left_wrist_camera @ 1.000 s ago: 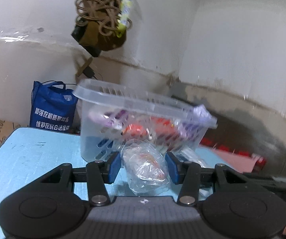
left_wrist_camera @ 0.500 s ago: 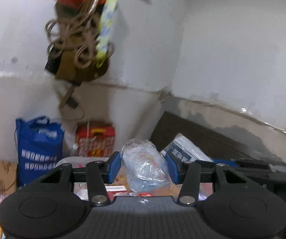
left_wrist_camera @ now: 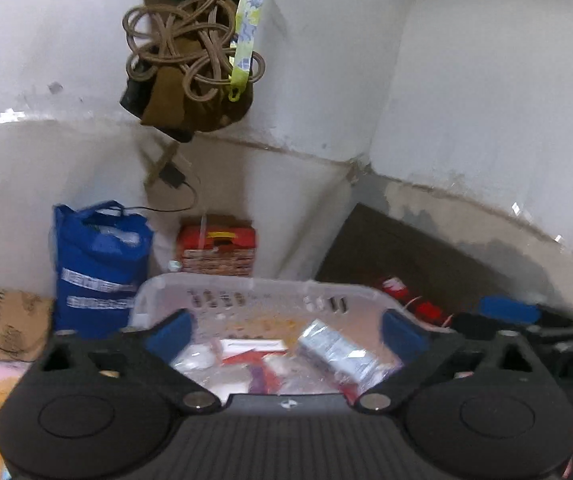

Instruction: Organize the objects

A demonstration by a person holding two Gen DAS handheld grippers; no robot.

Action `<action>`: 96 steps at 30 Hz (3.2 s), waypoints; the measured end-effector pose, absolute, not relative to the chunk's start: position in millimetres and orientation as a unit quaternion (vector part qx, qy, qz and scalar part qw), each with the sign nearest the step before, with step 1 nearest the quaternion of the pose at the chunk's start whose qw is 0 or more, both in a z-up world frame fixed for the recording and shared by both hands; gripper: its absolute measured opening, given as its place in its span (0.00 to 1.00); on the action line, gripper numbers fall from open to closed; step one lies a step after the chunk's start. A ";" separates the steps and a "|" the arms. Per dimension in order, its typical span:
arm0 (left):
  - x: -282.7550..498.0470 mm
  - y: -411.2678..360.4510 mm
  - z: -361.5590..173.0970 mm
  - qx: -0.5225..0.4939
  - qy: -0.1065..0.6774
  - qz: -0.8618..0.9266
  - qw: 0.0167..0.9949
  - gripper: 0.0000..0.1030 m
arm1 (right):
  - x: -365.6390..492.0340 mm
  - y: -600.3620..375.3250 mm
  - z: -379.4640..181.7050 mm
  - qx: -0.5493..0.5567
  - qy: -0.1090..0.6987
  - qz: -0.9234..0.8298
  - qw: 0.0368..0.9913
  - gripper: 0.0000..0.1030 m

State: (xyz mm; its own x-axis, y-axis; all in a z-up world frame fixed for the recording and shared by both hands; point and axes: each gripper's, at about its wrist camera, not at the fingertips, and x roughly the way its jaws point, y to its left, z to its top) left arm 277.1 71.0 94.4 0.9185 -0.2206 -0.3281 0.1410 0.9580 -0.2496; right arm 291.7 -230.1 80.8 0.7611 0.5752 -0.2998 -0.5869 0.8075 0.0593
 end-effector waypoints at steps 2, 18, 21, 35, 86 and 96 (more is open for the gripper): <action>268.7 66.7 96.2 -0.089 0.181 -0.087 0.976 1.00 | 283.6 -233.0 81.9 -0.023 0.153 0.306 0.939 1.00; 256.8 58.3 100.1 -0.057 0.213 -0.051 0.974 1.00 | 284.6 -250.8 78.4 -0.016 0.207 0.243 0.947 1.00; 256.4 55.8 98.5 -0.049 0.219 -0.048 0.973 1.00 | 284.4 -252.3 76.7 -0.019 0.212 0.239 0.947 1.00; 256.8 43.9 96.8 -0.047 0.230 -0.042 0.971 1.00 | 285.7 -254.4 72.5 -0.021 0.223 0.238 0.945 1.00; 256.6 47.0 89.5 -0.054 0.243 -0.032 0.968 1.00 | 278.4 -249.5 67.8 -0.027 0.236 0.239 0.942 1.00; 257.5 44.1 89.8 -0.051 0.241 -0.030 0.969 1.00 | 278.8 -250.4 67.7 -0.028 0.236 0.237 0.942 1.00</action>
State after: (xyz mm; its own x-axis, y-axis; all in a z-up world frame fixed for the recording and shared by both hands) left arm 257.5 44.1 89.8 0.8816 -0.0833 -0.4645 0.0336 0.9929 -0.1141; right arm 278.8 -250.4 67.7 0.7760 0.4331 -0.4585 -0.4599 0.8860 0.0584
